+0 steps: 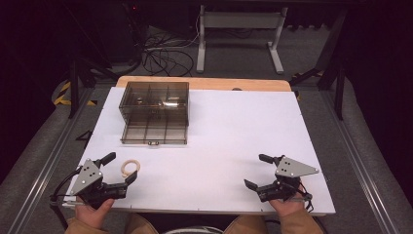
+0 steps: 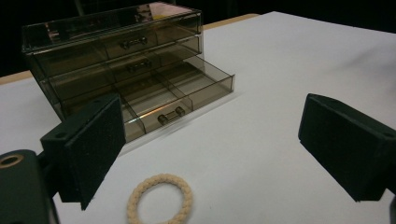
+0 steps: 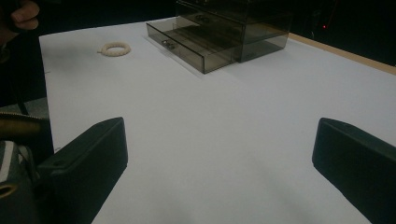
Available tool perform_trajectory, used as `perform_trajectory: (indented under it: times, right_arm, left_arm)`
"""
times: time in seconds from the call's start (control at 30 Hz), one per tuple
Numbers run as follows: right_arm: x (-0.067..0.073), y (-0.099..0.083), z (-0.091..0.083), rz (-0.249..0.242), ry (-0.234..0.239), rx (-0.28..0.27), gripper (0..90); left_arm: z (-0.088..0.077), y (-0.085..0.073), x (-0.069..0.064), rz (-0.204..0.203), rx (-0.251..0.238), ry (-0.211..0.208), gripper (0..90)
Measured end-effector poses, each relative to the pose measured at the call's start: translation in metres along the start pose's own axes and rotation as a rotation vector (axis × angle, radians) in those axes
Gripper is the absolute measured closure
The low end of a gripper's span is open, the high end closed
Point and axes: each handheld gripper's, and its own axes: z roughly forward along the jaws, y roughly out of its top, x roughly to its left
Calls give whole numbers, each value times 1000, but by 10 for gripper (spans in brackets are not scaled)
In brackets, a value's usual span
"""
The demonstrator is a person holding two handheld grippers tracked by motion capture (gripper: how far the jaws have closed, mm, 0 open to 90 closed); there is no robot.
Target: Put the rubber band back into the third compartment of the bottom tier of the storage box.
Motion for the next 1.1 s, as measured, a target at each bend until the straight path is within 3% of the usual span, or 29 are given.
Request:
perform_trajectory:
  times: [0.17,0.47,0.73,1.1]
  right_arm:
    - [0,-1,0,6,5,-2,47]
    - [0,0,2,4,13,6,54]
    - [-1,-1,2,13,17,11,58]
    - [0,-1,5,17,24,22,59]
  left_arm:
    - [1,1,0,16,11,7,86]
    - [1,2,2,-2,20,2,96]
    - [4,7,3,10,42,6,106]
    - [14,18,15,-7,71,12,112]
